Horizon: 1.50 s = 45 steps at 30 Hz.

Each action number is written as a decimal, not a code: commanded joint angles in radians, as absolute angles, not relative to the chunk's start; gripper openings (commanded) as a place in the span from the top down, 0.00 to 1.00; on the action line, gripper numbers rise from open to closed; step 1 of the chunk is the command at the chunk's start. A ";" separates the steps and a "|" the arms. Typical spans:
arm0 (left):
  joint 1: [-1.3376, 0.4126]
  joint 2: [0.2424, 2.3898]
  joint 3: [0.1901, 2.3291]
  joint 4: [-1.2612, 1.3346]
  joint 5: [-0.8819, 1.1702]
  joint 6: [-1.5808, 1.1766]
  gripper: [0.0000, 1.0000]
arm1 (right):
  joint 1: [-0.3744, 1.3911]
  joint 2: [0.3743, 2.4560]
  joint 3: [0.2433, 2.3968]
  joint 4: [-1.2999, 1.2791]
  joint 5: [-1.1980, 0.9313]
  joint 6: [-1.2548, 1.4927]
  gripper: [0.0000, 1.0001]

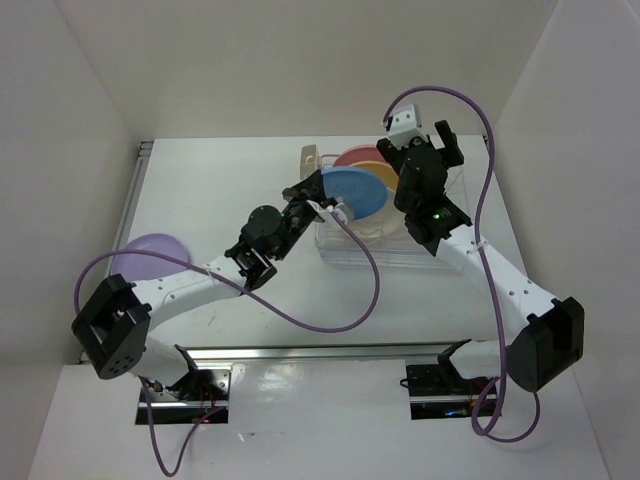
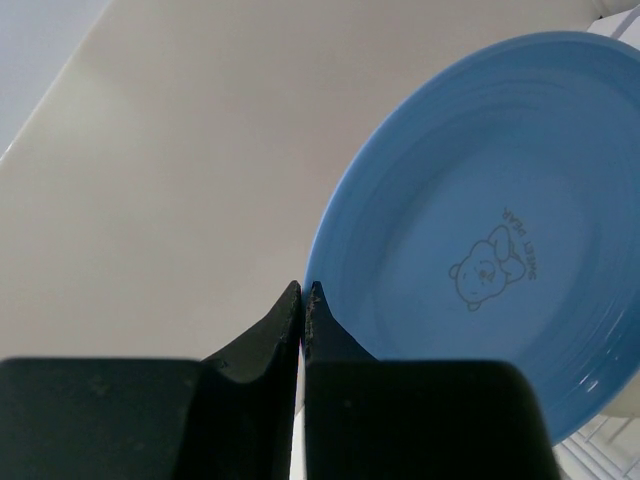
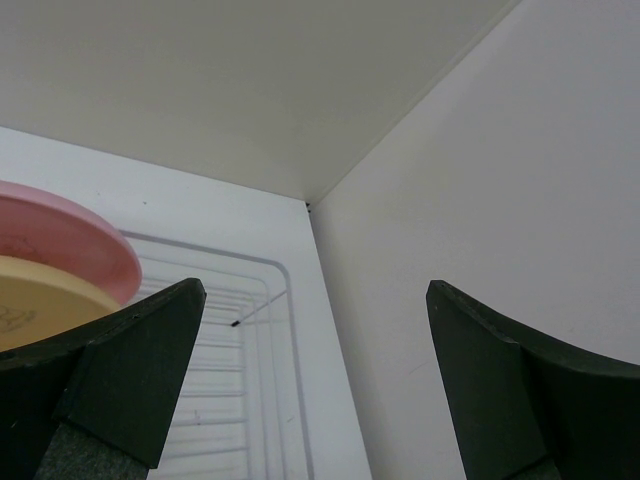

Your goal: Load the plates into the dish rack

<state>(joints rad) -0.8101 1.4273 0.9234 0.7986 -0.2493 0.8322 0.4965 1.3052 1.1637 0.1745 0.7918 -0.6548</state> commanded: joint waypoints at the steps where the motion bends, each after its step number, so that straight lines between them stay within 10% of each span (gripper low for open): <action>1: -0.827 1.451 0.934 0.937 -0.261 0.802 1.00 | 0.491 1.261 1.220 0.247 0.811 -0.698 0.00; 45: -0.900 1.781 1.037 1.178 -0.270 0.953 1.00 | 0.491 1.232 1.161 0.256 0.821 -0.689 0.00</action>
